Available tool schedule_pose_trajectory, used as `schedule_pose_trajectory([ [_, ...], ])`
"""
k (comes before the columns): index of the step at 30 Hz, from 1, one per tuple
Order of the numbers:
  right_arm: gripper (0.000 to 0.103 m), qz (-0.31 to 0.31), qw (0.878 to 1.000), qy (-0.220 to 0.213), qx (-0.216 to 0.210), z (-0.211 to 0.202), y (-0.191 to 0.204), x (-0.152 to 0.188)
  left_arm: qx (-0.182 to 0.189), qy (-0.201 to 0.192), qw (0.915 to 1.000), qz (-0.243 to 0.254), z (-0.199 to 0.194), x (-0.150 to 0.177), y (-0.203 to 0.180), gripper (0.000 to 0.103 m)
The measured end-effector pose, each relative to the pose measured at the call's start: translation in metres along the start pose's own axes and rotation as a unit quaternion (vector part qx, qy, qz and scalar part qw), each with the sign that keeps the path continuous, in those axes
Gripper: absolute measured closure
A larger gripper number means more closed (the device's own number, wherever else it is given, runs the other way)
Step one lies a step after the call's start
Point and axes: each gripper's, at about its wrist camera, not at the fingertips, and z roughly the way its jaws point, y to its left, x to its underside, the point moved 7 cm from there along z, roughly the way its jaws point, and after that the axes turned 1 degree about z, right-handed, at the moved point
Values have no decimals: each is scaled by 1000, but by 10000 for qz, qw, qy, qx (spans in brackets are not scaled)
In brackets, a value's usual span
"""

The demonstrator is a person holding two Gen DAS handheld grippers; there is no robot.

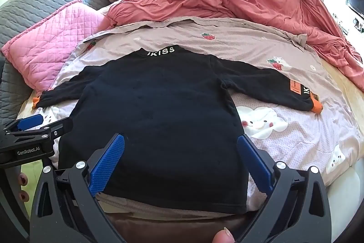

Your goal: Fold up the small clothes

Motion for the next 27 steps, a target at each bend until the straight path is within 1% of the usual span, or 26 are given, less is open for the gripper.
schedule_pose_trajectory([
  [10, 4, -39, 10000, 52, -2, 2, 2, 2, -30, -18, 10000, 7, 2, 1, -3, 9],
  [27, 4, -37, 10000, -25, 8, 0, 0, 2, -55, -47, 10000, -15, 0, 1, -1, 9],
])
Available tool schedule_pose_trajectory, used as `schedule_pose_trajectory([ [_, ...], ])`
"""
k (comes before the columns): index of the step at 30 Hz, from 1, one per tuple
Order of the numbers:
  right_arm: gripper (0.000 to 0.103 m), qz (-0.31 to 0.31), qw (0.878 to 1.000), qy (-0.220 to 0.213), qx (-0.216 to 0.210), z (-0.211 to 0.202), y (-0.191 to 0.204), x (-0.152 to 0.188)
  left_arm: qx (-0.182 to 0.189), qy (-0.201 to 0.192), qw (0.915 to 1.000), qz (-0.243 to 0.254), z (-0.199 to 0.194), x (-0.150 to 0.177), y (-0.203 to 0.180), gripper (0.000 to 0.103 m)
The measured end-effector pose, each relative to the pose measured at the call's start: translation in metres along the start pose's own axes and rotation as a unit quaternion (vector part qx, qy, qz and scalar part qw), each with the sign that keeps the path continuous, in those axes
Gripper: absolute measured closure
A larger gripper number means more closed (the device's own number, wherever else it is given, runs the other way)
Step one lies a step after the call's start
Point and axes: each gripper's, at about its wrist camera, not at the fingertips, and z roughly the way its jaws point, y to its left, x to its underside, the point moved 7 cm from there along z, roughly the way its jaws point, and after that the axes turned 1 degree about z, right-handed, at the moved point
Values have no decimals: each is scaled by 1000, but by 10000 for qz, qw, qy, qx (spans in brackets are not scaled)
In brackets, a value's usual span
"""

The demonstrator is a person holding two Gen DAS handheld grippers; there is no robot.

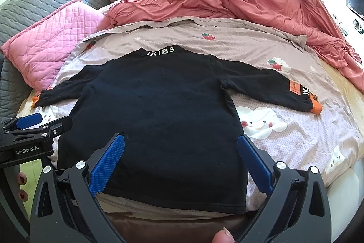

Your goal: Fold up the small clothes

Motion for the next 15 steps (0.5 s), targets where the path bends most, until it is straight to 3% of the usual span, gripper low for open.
schedule_pose_trajectory([
  [15, 4, 19, 9999, -116, 63, -1, -4, -7, -1, 13, 10000, -3, -1, 0, -1, 9],
])
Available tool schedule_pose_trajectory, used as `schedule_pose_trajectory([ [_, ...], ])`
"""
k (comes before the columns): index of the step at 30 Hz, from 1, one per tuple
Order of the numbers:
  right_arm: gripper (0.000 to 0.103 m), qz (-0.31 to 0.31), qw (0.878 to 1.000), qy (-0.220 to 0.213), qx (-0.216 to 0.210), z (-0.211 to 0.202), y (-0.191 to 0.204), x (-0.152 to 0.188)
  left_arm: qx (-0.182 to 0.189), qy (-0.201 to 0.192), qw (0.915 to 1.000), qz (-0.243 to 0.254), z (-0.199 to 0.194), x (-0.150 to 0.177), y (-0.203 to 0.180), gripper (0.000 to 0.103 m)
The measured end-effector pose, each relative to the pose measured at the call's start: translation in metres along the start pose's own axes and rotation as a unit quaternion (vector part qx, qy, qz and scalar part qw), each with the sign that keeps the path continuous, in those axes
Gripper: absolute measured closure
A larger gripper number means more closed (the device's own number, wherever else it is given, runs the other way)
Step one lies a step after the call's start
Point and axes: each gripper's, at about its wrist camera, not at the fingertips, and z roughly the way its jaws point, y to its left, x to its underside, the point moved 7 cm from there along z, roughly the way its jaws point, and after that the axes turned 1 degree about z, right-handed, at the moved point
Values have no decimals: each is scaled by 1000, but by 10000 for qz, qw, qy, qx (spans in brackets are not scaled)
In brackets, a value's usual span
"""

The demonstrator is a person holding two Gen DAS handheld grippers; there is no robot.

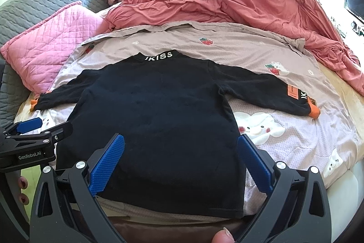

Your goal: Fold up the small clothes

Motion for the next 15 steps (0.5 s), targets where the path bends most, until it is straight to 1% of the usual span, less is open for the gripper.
schedule_pose_trajectory([
  [5, 4, 67, 10000, 19, 29, 3, -4, -1, 3, 10, 10000, 31, 2, -1, -2, 9],
  [8, 4, 107, 9999, 15, 58, 7, -8, -5, 0, 23, 10000, 80, 9, -7, -6, 9],
  [11, 4, 147, 9998, -45, 133, 11, -16, -16, 6, 88, 9999, 78, 20, -18, -9, 9],
  [15, 4, 176, 9993, -146, 295, 20, -31, -37, -78, 22, 9999, 87, 34, -37, -9, 9],
])
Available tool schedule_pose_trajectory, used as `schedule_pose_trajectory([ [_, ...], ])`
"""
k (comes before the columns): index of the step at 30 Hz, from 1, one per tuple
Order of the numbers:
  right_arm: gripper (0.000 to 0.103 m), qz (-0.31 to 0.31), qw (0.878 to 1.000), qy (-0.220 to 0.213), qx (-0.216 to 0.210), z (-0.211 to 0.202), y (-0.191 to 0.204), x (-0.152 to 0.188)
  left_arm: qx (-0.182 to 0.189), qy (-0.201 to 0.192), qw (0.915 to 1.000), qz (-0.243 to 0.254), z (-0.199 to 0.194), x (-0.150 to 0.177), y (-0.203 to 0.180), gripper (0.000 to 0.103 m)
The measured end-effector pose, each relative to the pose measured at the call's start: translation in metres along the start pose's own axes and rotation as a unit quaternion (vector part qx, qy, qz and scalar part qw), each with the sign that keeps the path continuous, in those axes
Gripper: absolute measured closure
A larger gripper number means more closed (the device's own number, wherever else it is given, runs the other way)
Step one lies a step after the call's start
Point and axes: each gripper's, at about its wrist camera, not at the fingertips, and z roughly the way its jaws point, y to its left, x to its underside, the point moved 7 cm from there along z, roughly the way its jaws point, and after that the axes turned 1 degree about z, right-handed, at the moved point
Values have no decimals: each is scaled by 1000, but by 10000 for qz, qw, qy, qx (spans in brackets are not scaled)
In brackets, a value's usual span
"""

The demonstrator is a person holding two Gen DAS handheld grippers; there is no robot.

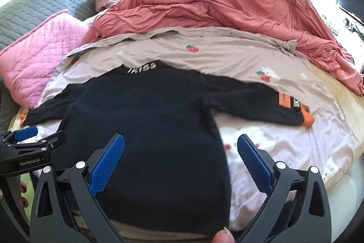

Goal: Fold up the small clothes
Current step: 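Move the right tool to the orange cuff of the nearest sleeve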

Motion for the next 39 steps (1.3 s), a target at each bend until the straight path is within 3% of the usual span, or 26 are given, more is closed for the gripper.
schedule_pose_trajectory([
  [11, 4, 158, 9986, -222, 456, 51, -34, -59, -31, -71, 10000, 6, 44, -56, -14, 9],
  [30, 4, 652, 9974, -13, 304, 139, -54, -94, 202, 20, 9998, -88, 110, -106, -32, 9],
  [35, 4, 981, 9939, 135, 494, 158, -90, -88, 196, 98, 9997, -45, 129, -110, -40, 9],
  [39, 4, 1147, 9880, 203, 1018, 165, -143, -79, 334, 179, 9993, -54, 145, -109, -52, 9],
])
